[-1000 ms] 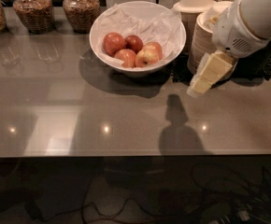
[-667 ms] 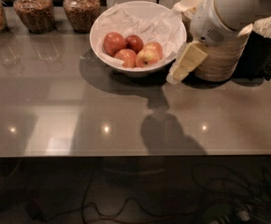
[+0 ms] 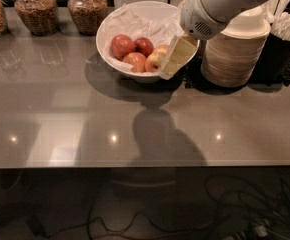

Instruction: Pick apple from white bowl

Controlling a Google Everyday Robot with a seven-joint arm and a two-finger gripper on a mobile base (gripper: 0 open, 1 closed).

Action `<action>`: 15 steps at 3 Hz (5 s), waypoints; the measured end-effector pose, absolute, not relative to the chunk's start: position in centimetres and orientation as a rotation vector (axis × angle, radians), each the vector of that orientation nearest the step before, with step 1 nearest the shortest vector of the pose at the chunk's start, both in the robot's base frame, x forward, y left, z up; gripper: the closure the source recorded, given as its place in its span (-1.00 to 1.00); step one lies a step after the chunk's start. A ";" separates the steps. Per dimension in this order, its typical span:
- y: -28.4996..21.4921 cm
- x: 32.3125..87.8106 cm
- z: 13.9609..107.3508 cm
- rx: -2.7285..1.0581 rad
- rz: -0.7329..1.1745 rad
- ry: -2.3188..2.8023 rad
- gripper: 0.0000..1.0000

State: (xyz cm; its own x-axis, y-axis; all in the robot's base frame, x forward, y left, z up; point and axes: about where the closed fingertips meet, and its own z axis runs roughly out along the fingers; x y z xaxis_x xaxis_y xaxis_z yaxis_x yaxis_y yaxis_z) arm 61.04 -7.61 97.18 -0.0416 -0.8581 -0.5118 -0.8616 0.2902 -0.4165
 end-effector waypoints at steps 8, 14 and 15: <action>-5.8 67.0 91.3 -1.183 0.066 2.155 -0.40; -6.8 66.5 88.1 -1.081 0.147 2.243 0.54; -6.8 66.1 89.2 -1.090 0.144 2.166 0.97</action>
Offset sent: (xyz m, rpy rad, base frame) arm 0.0469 0.0148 -0.0107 0.0717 -0.0540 -0.1339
